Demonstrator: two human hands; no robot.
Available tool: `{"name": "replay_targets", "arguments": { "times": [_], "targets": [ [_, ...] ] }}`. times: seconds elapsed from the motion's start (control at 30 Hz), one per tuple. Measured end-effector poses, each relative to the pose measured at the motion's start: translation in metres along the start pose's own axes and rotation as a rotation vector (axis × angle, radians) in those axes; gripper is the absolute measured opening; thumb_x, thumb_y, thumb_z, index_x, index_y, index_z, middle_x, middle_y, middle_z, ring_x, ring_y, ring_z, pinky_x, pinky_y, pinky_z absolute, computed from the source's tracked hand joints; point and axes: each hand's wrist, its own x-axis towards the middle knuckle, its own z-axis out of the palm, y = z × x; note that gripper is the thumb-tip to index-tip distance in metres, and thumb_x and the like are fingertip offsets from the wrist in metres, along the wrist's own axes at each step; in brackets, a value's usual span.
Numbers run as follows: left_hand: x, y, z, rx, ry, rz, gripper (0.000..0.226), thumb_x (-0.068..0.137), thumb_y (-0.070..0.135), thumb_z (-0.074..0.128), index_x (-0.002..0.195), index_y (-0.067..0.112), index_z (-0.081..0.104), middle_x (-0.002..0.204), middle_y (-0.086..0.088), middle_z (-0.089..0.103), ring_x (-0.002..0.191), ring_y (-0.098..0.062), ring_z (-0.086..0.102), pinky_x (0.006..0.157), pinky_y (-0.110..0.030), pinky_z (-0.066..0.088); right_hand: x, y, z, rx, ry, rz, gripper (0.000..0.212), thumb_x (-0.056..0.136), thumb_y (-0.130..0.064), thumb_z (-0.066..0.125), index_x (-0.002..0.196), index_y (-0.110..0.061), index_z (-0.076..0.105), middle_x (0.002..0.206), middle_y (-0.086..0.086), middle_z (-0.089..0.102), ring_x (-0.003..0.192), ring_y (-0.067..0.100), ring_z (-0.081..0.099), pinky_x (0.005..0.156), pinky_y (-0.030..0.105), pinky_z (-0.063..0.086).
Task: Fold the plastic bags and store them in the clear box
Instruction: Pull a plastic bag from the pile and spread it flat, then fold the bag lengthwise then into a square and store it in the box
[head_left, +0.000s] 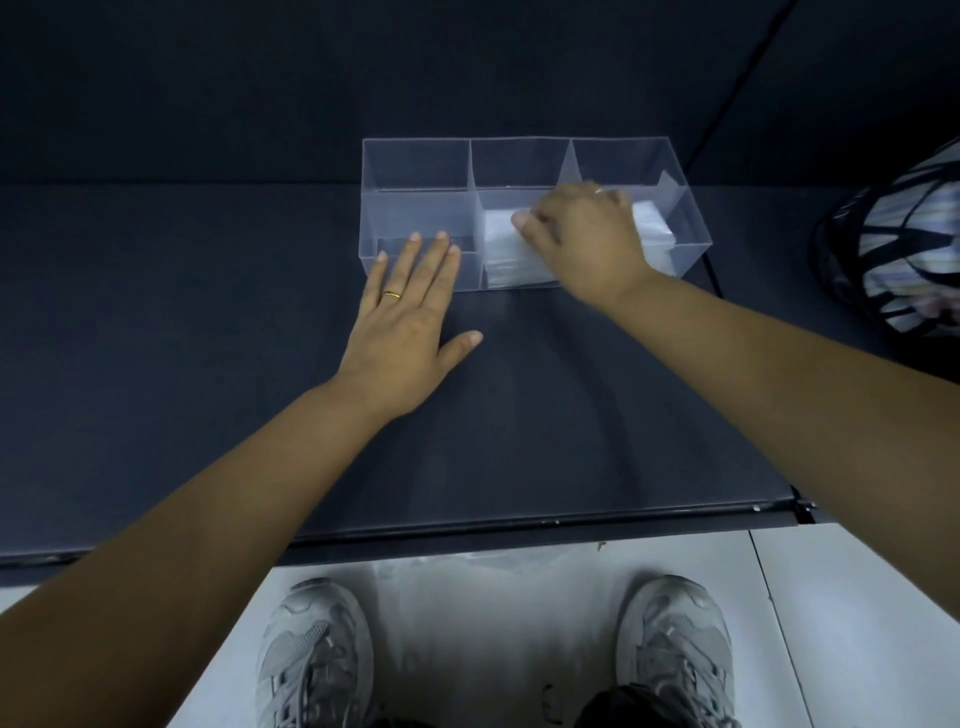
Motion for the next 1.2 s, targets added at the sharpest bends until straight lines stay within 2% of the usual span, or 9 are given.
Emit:
{"name": "replay_targets", "arguments": {
  "times": [0.13, 0.2, 0.3, 0.47, 0.63, 0.73, 0.9, 1.03, 1.2],
  "targets": [
    [-0.015, 0.01, 0.0, -0.056, 0.005, -0.019, 0.079, 0.092, 0.058, 0.022, 0.153, 0.013, 0.0, 0.161, 0.0, -0.009, 0.145, -0.015, -0.019, 0.117, -0.036, -0.016, -0.016, -0.01, -0.002, -0.091, -0.118, -0.015, 0.056, 0.102, -0.048, 0.025, 0.083, -0.012, 0.063, 0.102, 0.008, 0.063, 0.108, 0.027, 0.053, 0.102, 0.037, 0.025],
    [-0.036, 0.015, 0.004, -0.112, -0.014, -0.039, 0.078, 0.092, 0.06, 0.018, 0.153, 0.014, 0.003, 0.16, 0.002, -0.008, 0.145, -0.013, -0.018, 0.117, -0.035, -0.016, -0.036, -0.019, -0.008, -0.026, 0.004, -0.035, 0.044, 0.101, -0.043, 0.035, 0.11, -0.013, 0.067, 0.125, 0.007, 0.058, 0.121, 0.026, 0.046, 0.105, 0.036, 0.023],
    [-0.084, 0.021, 0.015, -0.115, -0.063, -0.093, 0.082, 0.091, 0.066, 0.012, 0.153, 0.013, 0.013, 0.16, 0.0, 0.001, 0.146, -0.015, -0.009, 0.119, -0.037, -0.009, -0.107, -0.046, -0.022, 0.25, 0.215, -0.224, 0.03, 0.097, -0.029, 0.047, 0.102, -0.007, 0.067, 0.109, 0.012, 0.06, 0.1, 0.032, 0.055, 0.09, 0.042, 0.038],
    [-0.142, 0.017, 0.022, 0.01, -0.097, -0.184, 0.079, 0.094, 0.063, 0.006, 0.15, 0.011, 0.027, 0.158, -0.006, 0.023, 0.146, -0.022, 0.014, 0.118, -0.045, 0.007, -0.267, -0.062, 0.009, 0.36, -0.244, -0.478, 0.023, 0.092, -0.036, 0.051, 0.09, -0.019, 0.067, 0.101, 0.003, 0.061, 0.083, 0.02, 0.059, 0.071, 0.027, 0.048],
    [-0.145, 0.013, 0.024, 0.054, -0.105, -0.167, 0.076, 0.093, 0.063, 0.011, 0.152, 0.015, 0.021, 0.16, -0.004, 0.018, 0.148, -0.023, 0.011, 0.119, -0.047, 0.005, -0.313, -0.041, 0.054, 0.319, -0.408, 0.024, 0.029, 0.067, -0.028, 0.086, 0.091, -0.015, 0.074, 0.12, 0.022, 0.06, 0.111, 0.04, 0.06, 0.091, 0.048, 0.048],
    [-0.146, 0.011, 0.028, 0.058, -0.1, -0.167, 0.077, 0.093, 0.064, 0.009, 0.152, 0.016, 0.017, 0.16, -0.003, 0.015, 0.148, -0.023, 0.007, 0.119, -0.047, 0.003, -0.316, -0.032, 0.068, 0.427, -0.365, 0.383, 0.038, 0.071, -0.024, 0.084, 0.094, -0.003, 0.063, 0.12, 0.02, 0.05, 0.116, 0.039, 0.05, 0.096, 0.037, 0.039],
    [-0.146, 0.01, 0.03, 0.047, -0.095, -0.169, 0.077, 0.092, 0.064, 0.007, 0.153, 0.017, 0.015, 0.161, -0.003, 0.013, 0.148, -0.023, 0.006, 0.119, -0.047, 0.002, -0.295, -0.037, 0.071, 0.82, -0.291, 0.94, 0.067, 0.07, -0.034, 0.084, 0.115, -0.008, 0.04, 0.111, 0.003, 0.05, 0.091, 0.018, 0.057, 0.075, 0.02, 0.047],
    [-0.147, 0.009, 0.03, 0.057, -0.11, -0.161, 0.077, 0.092, 0.063, 0.006, 0.152, 0.017, 0.015, 0.161, -0.003, 0.013, 0.148, -0.023, 0.006, 0.118, -0.047, 0.002, -0.28, -0.046, 0.071, 0.923, -0.503, 0.981, 0.037, 0.082, -0.037, 0.073, 0.093, -0.002, 0.066, 0.081, 0.005, 0.069, 0.069, 0.012, 0.062, 0.063, 0.018, 0.05],
    [-0.147, 0.009, 0.022, -0.005, -0.153, -0.175, 0.073, 0.094, 0.062, 0.011, 0.153, 0.018, 0.013, 0.162, -0.001, 0.007, 0.148, -0.02, -0.001, 0.119, -0.045, -0.004, -0.282, -0.047, 0.039, 0.911, -0.745, 0.682, 0.044, 0.087, -0.029, 0.069, 0.052, -0.012, 0.05, 0.041, -0.008, 0.045, 0.038, 0.002, 0.041, 0.045, 0.011, 0.036]
  ]
}}
